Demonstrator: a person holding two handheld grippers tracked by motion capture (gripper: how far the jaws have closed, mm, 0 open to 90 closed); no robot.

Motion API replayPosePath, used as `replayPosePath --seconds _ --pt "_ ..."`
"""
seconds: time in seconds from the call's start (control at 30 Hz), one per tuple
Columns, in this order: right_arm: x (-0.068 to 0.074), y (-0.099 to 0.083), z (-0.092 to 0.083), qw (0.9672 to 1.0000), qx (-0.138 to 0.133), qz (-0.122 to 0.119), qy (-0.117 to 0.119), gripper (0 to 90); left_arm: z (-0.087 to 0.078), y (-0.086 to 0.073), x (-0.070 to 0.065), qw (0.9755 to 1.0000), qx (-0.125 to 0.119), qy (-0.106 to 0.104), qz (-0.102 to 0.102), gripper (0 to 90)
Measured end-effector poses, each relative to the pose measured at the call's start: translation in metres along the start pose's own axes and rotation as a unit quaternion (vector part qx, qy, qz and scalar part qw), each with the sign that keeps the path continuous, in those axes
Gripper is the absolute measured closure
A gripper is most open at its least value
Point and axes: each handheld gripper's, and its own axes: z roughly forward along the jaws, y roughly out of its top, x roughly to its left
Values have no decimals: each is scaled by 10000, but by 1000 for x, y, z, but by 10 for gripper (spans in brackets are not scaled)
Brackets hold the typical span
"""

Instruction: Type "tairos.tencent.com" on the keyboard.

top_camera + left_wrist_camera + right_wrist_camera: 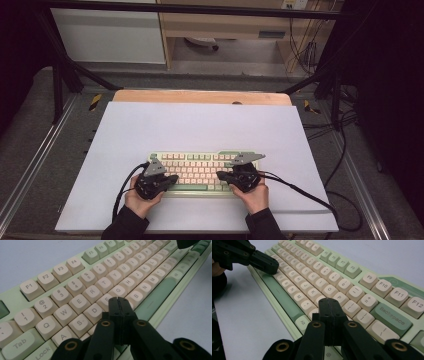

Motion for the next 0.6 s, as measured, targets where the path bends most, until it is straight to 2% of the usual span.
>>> replayPosePath --seconds 0.33,0.6 --pt "0 0 0 10000 9 -5 4 900 3 -2 0 10000 59 0 11 900" --pt "0 0 -1 10000 -20 -26 -16 900 -5 0 0 10000 -68 -25 21 900"
